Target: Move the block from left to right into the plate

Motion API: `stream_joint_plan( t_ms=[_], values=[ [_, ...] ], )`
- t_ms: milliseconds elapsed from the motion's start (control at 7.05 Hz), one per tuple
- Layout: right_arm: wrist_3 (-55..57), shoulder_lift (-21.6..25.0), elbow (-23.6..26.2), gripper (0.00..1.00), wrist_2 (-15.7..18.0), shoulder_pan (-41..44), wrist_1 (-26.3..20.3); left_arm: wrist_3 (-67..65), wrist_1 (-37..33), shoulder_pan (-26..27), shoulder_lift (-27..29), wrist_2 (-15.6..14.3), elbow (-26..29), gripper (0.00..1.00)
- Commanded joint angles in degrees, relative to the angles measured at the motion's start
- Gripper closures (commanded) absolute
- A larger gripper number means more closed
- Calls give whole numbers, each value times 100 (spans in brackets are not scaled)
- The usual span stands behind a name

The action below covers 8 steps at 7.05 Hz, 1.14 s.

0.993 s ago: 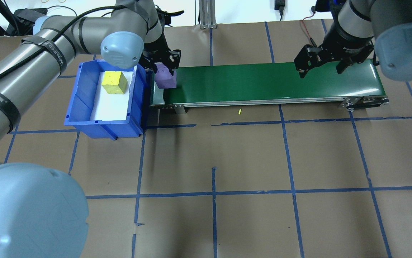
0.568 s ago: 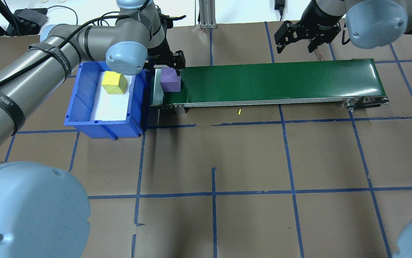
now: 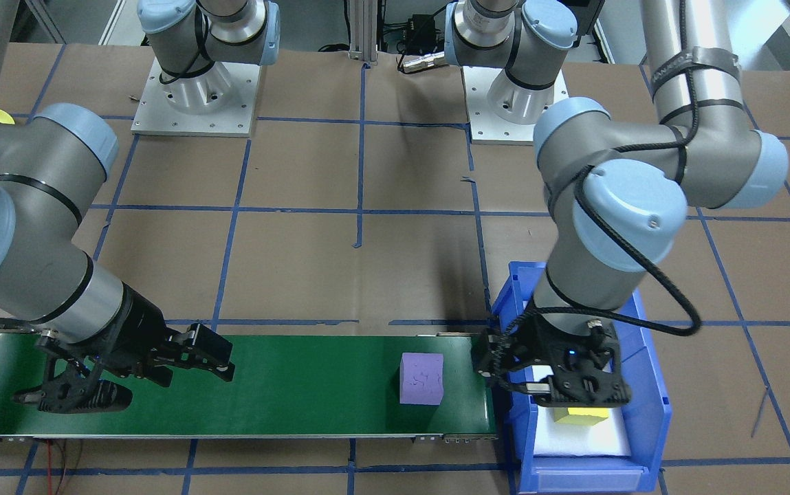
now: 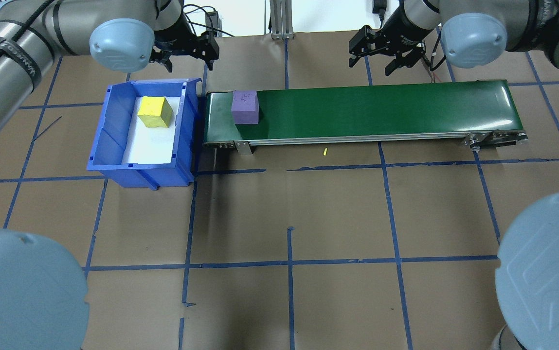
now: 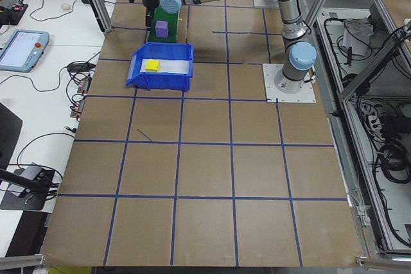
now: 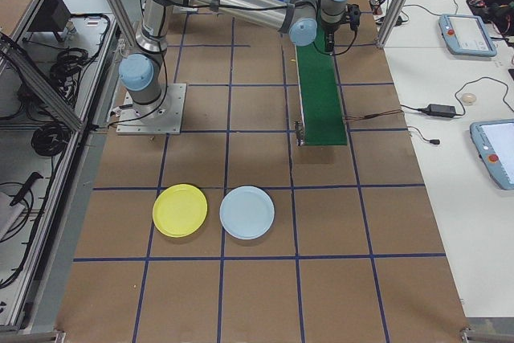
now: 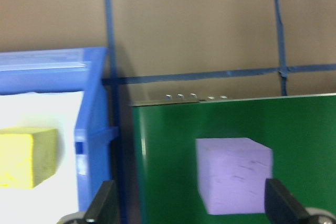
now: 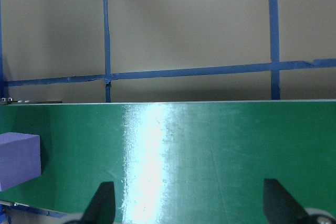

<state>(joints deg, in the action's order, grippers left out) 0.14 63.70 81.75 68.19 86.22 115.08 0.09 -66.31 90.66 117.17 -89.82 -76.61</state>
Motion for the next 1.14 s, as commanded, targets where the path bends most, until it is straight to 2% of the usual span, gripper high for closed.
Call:
stream_joint_plan(
  t_ms=[0,142,993],
  values=[
    [126,-322,8,0,-375,17,250,857,-13,-609,157,-9,-47,0],
    [336,-350,8,0,-498,43,330,1035,-13,-681,340,-18,-56,0],
    [1383,-385,288,0,-420,245,401,1327,171,-857,640,-18,-487,0]
  ],
)
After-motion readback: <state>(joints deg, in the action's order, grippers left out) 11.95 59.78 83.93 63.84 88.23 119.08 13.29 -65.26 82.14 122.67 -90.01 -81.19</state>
